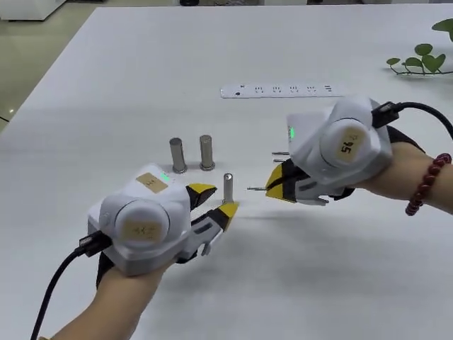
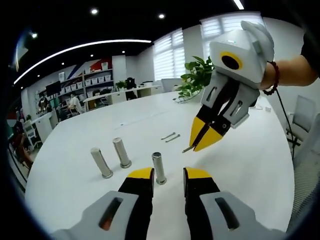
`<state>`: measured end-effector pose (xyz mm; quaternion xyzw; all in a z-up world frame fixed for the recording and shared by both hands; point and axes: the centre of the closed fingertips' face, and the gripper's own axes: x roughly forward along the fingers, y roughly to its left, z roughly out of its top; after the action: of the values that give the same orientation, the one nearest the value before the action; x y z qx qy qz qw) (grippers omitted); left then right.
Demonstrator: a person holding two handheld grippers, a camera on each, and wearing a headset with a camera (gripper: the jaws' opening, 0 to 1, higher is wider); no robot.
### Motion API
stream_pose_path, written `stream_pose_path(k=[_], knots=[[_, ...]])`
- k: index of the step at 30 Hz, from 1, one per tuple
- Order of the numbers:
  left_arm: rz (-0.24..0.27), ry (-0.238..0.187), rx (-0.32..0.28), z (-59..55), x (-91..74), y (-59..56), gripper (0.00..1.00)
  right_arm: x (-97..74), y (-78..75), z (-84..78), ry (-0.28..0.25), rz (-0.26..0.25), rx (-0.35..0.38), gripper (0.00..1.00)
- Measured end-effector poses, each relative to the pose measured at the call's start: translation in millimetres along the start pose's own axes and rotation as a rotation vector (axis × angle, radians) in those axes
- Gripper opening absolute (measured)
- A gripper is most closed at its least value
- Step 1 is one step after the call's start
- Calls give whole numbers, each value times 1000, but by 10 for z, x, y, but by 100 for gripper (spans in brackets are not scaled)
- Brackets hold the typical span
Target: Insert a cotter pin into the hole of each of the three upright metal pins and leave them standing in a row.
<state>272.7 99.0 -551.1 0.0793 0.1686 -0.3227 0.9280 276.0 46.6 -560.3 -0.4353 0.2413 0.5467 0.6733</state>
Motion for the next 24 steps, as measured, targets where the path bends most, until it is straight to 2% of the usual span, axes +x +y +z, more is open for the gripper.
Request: stream_pose_path(k=[3, 9, 20, 24], knots=[[25, 5, -28, -17, 58, 39, 20, 33, -39, -7, 5, -9, 13, 0], [57, 30, -39, -88, 152, 84, 18, 90, -92, -16, 14, -23, 23, 0], [72, 52, -47, -152, 270, 150, 17, 153, -147, 24, -2, -35, 44, 0], [58, 58, -56, -178, 343, 154, 16, 171, -156, 44, -2, -41, 42, 0]])
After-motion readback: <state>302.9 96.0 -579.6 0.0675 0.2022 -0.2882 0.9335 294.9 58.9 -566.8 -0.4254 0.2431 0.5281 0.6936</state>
